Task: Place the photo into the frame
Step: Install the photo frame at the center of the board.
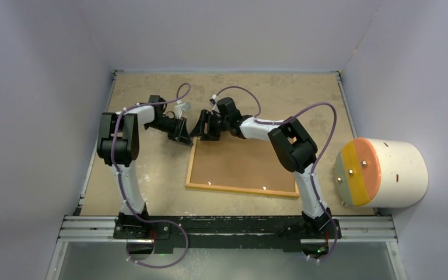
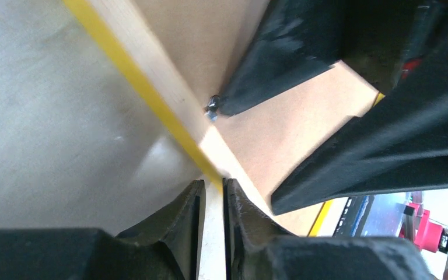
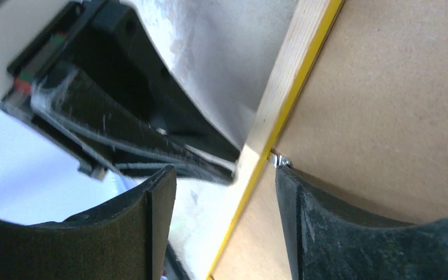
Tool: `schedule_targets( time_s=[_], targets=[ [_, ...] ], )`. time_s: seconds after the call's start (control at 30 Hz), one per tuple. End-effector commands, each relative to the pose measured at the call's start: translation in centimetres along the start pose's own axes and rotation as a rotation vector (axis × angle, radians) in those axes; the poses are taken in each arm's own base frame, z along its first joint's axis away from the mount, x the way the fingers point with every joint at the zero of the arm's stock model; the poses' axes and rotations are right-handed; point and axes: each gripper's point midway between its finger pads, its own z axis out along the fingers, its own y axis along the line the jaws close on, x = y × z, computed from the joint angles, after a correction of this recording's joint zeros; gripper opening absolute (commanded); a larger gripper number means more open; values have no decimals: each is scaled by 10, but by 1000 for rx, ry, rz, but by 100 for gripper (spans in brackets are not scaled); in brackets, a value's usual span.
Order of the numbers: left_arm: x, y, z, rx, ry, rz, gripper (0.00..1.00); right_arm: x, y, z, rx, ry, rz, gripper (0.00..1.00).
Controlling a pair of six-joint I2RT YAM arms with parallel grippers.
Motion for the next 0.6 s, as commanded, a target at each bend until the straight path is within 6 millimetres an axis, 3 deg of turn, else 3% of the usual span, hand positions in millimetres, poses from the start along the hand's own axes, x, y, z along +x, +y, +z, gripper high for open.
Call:
schedule_targets(
  time_s=[0.0, 0.1, 0.17, 0.27, 0.33, 0.57],
  targets=[
    [9, 38, -20, -136, 61, 60, 27, -5, 25, -40, 43, -49, -293, 68],
    [6, 33, -32, -155, 81, 106, 43, 18, 17, -82, 119, -2, -435, 76],
    [4, 31, -40, -181, 97, 139, 49, 44, 0, -105, 160, 48, -493, 80],
    [0, 27, -54, -224, 107, 185, 70, 83, -20, -130, 218, 104, -564, 82],
    [-5, 21, -62, -246, 98, 215, 81, 109, -28, -140, 235, 131, -631, 84],
    [-18, 14, -94, -344, 48, 239, 87, 163, -37, -149, 284, 194, -822, 84]
  ],
)
